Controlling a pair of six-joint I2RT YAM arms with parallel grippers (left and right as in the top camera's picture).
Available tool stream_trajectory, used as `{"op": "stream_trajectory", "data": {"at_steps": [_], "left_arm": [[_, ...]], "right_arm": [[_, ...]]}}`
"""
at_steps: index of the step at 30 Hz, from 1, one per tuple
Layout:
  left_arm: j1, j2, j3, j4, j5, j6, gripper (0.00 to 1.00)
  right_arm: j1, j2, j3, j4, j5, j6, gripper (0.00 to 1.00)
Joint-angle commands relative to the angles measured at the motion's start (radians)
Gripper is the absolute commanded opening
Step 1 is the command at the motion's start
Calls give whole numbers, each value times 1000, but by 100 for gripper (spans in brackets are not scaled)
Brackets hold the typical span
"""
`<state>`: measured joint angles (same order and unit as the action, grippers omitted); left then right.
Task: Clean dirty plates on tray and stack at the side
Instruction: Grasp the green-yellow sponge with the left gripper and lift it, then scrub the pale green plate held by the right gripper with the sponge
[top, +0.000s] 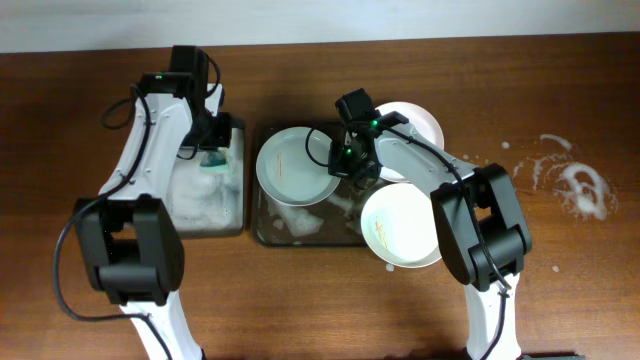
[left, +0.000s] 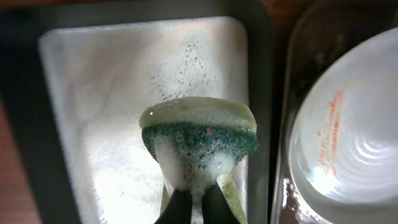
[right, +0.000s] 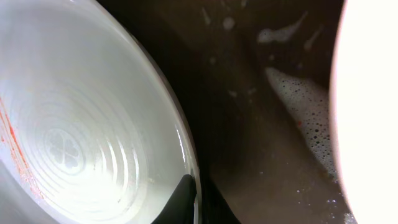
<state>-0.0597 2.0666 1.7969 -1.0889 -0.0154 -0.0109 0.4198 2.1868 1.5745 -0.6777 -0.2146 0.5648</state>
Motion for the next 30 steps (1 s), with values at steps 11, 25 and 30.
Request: {"op": "stream_trajectory", "data": {"at_steps": [11, 25, 30], "left_arm": [[2, -95, 23, -49, -15, -4, 1], [2, -94, 23, -49, -34, -4, 1], [-54, -94, 21, -25, 0, -4, 1]], "right_arm": [[5, 34, -27, -14, 42, -6, 4], [5, 34, -27, -15, 42, -6, 4], [5, 34, -27, -14, 42, -6, 4]]}}
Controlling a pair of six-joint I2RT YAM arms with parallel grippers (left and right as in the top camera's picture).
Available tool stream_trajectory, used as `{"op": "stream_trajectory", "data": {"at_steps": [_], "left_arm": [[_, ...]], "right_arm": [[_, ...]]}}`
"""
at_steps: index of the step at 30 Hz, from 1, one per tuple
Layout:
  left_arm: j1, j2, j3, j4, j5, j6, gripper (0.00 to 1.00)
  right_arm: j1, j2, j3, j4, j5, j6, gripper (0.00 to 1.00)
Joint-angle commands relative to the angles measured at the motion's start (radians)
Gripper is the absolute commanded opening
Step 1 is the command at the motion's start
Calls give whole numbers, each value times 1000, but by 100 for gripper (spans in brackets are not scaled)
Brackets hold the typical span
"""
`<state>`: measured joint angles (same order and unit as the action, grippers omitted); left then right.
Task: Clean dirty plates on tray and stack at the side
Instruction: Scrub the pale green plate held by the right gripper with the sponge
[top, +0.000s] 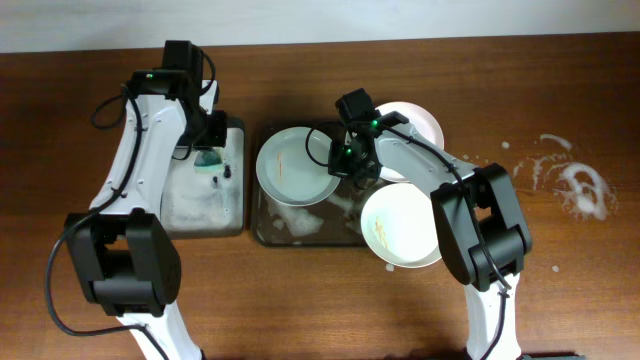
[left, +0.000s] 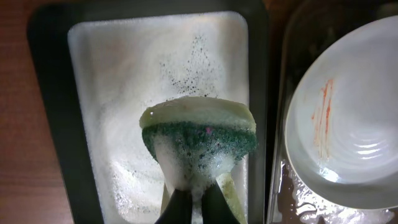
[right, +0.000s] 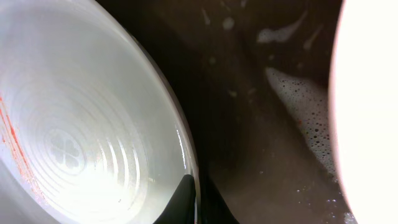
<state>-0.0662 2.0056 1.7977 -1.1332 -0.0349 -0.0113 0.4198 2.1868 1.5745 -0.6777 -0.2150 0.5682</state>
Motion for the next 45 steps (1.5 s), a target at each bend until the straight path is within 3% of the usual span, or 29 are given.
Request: {"op": "stream_trajectory", "data": {"at_steps": [1, 7, 15, 21, 25, 28, 33, 39, 43, 45], "left_arm": [[-65, -33, 18, 34, 34, -3, 1], [-201, -27, -146, 277, 71, -177, 1], [-269, -24, -420, 554, 113, -179, 1], [-269, -23, -491, 666, -19, -191, 1], [-269, 0, -491, 814, -156, -190, 1], [-269, 45, -491, 923, -175, -177, 1], [-269, 59, -491, 762, -133, -133, 1], [-269, 56, -400, 541, 362, -18, 1], [-266, 58, -396, 660, 352, -15, 1], [-267, 60, -396, 732, 231, -19, 1]], "right_arm": [[5, 34, -27, -14, 42, -10, 4], [5, 34, -26, -3, 42, -10, 4], [5, 34, -26, 4, 34, -10, 4], [5, 34, -26, 4, 34, -10, 4], [5, 34, -26, 3, 35, -10, 4], [5, 34, -26, 4, 35, -10, 4], [5, 34, -26, 5, 35, -10, 5], [5, 34, -26, 5, 35, -10, 5], [5, 34, -26, 5, 34, -10, 4], [5, 34, -26, 5, 34, -10, 4]]}}
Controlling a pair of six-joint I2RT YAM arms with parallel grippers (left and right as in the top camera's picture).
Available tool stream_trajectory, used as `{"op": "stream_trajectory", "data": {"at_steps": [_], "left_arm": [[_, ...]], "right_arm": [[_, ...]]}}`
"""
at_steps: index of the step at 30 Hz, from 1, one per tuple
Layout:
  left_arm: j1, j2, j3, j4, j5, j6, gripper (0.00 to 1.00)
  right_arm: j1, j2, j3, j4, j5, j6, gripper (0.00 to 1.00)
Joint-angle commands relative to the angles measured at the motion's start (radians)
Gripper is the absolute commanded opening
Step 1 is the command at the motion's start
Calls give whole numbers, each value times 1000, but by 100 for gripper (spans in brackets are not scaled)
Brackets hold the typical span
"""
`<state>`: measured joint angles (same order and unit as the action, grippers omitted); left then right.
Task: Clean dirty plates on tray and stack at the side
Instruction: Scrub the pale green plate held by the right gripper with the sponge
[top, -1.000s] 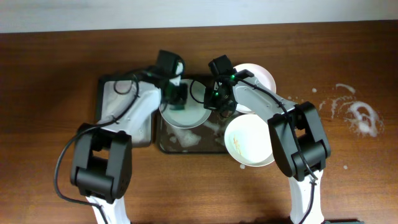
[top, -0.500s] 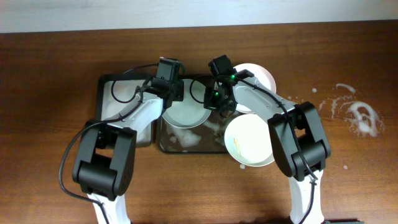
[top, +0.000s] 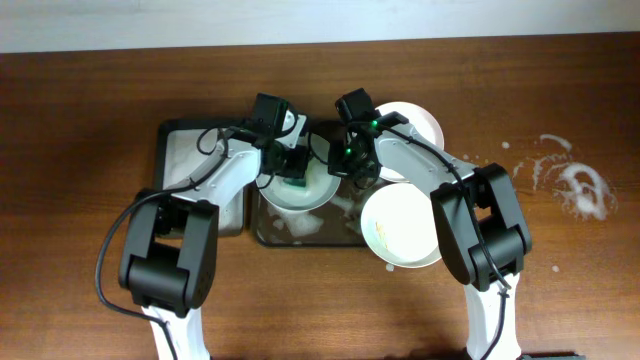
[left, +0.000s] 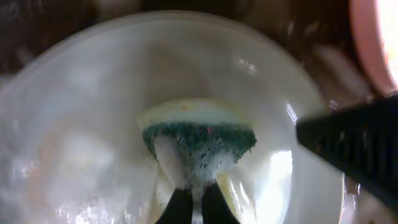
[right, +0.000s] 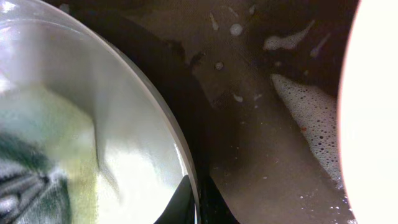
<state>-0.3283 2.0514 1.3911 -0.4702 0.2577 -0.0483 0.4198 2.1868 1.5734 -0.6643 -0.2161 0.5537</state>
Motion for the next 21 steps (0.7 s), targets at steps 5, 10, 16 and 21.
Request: {"op": "stream_trajectory", "data": {"at_steps": [5, 10, 16, 21], "left_arm": [[-5, 50, 10, 111, -377, -42, 1], [-5, 62, 10, -131, -295, -52, 1], [-3, 62, 14, -238, 40, 42, 1], [-2, 71, 13, -37, 97, 42, 1]], "right_arm": [[5, 34, -25, -4, 32, 5, 4], [5, 34, -25, 0, 24, 5, 4], [5, 34, -25, 0, 17, 5, 4], [5, 34, -25, 2, 17, 5, 4]]}}
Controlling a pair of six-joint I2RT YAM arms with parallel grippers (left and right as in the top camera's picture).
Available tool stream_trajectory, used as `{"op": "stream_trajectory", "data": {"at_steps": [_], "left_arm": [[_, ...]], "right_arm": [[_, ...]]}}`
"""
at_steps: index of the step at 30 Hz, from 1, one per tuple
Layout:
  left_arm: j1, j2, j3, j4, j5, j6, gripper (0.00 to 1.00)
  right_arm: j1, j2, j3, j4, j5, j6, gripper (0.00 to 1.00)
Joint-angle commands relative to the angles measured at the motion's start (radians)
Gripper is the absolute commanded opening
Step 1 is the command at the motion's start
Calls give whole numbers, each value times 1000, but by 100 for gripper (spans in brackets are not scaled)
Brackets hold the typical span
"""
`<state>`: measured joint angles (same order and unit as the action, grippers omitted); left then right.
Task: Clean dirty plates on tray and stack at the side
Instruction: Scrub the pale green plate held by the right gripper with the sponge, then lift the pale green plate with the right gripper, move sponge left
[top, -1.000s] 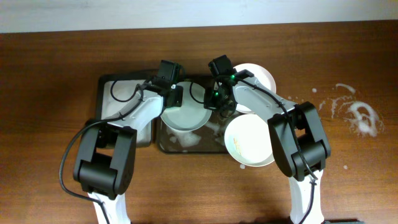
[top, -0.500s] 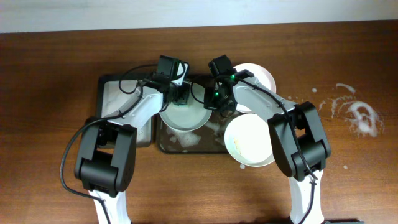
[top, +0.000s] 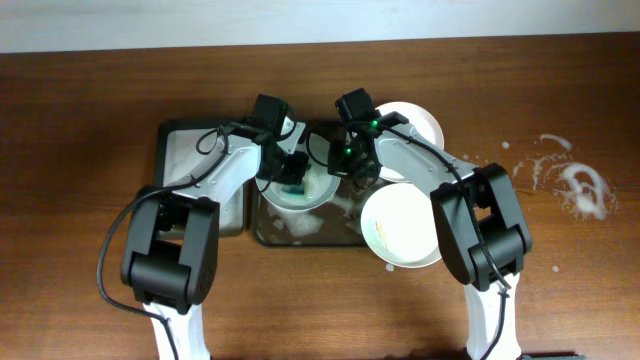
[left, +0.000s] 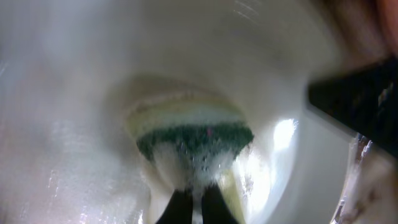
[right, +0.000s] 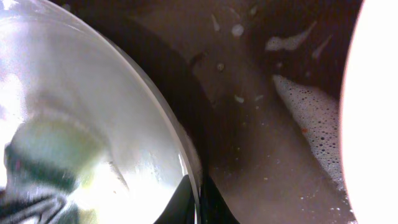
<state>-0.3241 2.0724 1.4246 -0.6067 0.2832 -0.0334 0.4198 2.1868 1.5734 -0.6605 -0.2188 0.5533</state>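
A white plate (top: 310, 190) leans in the dark glass tray (top: 270, 232). My right gripper (right: 198, 202) is shut on the plate's right rim (right: 180, 155). My left gripper (left: 194, 208) is shut on a soapy green and yellow sponge (left: 193, 134), which presses against the plate's wet inside (left: 74, 93). The sponge (right: 50, 146) also shows through the right wrist view. A second white plate (top: 400, 225) with an orange streak rests on the tray's right edge.
A black tray of soapy foam (top: 195, 180) sits left of the glass tray. A pink-rimmed plate (top: 415, 122) lies behind the right arm. Foam (right: 308, 118) floats in the glass tray. Spilled foam (top: 580, 185) marks the table at the far right.
The sponge has shifted slightly lower on the plate and presses closer to its face. My right gripper still holds the rim in the same place.
My left gripper held the sponge over the foam tray, then a little higher above it, while my right gripper held the streaked plate's rim. Then the sponge was on the plate's inside, and now it is pressed there; the orange streak no longer shows.
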Motion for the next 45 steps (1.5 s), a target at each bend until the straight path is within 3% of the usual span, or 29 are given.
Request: {"op": "stream_trajectory", "data": {"at_steps": [1, 4, 8, 11, 15, 17, 21, 24, 29, 34, 37, 43, 45], "left_arm": [[-7, 57, -20, 146, 38, 27, 1], [-7, 76, -20, 211, -154, 26, 1], [-7, 78, -20, 148, -495, 26, 1], [-7, 78, -20, 55, -576, 19, 1], [-7, 78, -20, -103, -478, 11, 1], [-7, 78, -20, -179, -290, 38, 1], [-7, 78, -20, -194, 35, 229, 1], [-7, 78, -20, -149, 35, 259, 1], [-7, 78, -20, 65, -5, 262, 1], [-7, 78, -20, 212, -275, 127, 1], [-2, 78, -20, 194, -414, 53, 1], [62, 78, -20, -2, -410, -46, 1], [63, 78, -20, -69, -336, -45, 1]], "right_arm": [[5, 34, -25, -2, 20, 5, 4], [5, 34, -25, -3, 20, 5, 4], [5, 34, -25, -1, 20, 5, 4], [5, 34, -25, -1, 19, 5, 4], [5, 34, -25, -1, 16, 5, 4], [5, 34, -25, -1, 16, 5, 4], [5, 34, -25, -1, 16, 5, 4], [5, 34, -25, -1, 16, 5, 4], [5, 34, -25, -1, 16, 5, 4], [5, 34, -25, -1, 16, 5, 4], [5, 34, -25, -1, 16, 5, 4], [5, 34, -25, -1, 15, 5, 4], [5, 34, -25, -1, 9, 5, 4]]}}
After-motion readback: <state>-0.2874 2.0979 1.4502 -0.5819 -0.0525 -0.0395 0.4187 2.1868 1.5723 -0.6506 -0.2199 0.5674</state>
